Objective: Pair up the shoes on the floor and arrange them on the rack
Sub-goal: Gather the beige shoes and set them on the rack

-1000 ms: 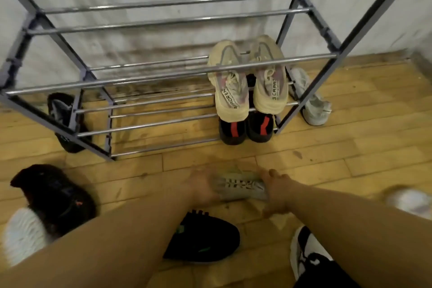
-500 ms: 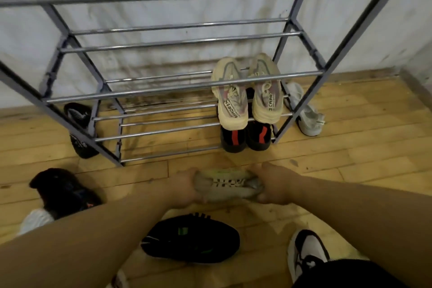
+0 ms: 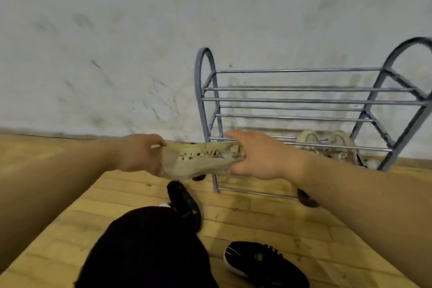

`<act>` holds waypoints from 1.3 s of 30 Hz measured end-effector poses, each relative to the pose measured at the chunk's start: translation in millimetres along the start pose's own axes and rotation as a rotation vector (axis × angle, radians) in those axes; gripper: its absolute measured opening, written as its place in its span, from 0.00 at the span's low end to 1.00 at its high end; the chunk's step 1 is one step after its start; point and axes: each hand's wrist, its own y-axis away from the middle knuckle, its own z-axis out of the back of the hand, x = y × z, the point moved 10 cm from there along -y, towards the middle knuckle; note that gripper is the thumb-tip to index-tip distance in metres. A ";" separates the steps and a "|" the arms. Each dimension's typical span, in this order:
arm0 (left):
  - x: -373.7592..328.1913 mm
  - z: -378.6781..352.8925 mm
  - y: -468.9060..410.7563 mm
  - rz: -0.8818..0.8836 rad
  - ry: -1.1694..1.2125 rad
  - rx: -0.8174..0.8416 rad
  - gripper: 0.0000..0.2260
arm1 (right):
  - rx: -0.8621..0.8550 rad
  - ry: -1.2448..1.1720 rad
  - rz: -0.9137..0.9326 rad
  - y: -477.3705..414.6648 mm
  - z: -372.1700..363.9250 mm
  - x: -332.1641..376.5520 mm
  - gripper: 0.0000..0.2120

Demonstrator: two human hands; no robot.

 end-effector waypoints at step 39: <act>246.3 -538.5 132.2 0.954 0.896 -0.018 0.55 | 0.616 0.352 -0.134 -23.6 -319.6 178.0 0.32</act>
